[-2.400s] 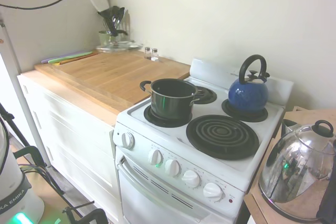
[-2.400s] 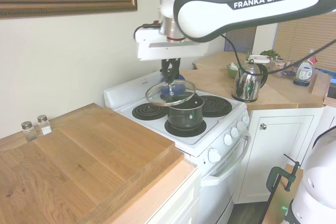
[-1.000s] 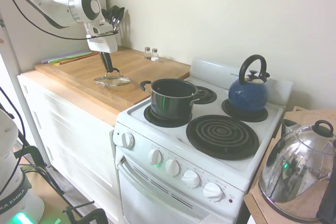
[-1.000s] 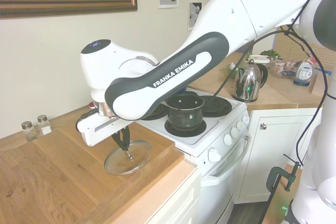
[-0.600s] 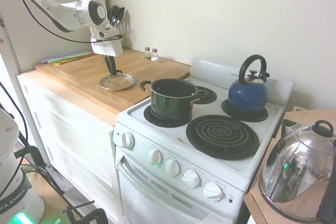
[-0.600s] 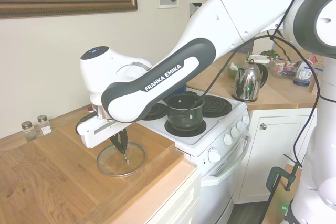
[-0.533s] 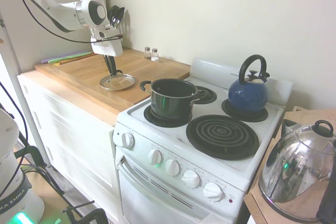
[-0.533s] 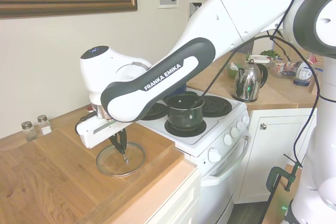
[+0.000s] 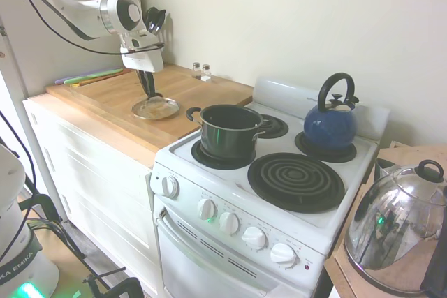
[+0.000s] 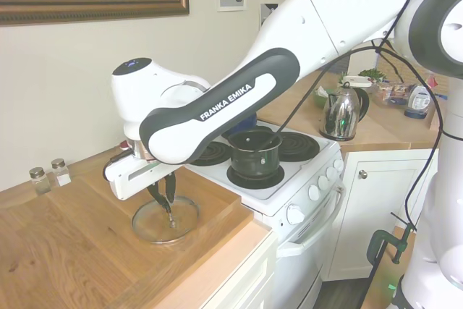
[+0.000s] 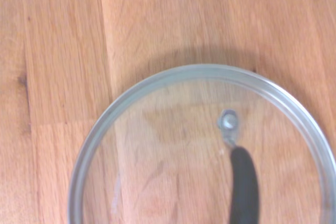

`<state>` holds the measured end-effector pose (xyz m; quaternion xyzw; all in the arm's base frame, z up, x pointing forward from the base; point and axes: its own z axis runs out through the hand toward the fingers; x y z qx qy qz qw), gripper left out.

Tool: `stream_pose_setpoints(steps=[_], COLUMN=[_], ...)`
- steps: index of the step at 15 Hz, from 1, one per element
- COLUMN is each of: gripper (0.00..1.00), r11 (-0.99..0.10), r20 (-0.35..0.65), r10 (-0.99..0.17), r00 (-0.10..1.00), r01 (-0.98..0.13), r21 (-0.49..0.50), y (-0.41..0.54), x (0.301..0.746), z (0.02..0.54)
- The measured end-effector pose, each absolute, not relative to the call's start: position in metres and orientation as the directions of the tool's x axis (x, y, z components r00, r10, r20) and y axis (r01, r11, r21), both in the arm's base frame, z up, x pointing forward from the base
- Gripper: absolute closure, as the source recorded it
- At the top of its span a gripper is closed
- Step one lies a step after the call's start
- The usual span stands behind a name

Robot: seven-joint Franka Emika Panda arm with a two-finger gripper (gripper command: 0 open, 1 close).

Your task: Uncover the lid of the pot

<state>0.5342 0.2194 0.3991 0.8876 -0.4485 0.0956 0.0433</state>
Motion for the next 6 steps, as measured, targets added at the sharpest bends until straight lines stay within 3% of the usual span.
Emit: stream_pose_setpoints(steps=[3, 6], gripper=[0.00, 0.00], r11=[-0.588, -0.570], r20=[0.203, 0.196], r10=[-0.794, -0.814], r00=[0.572, 0.546], r01=[-0.808, -0.816], r21=[-0.023, -0.097], y=[0.216, 0.189], x=[0.533, 0.514], z=[0.406, 0.443])
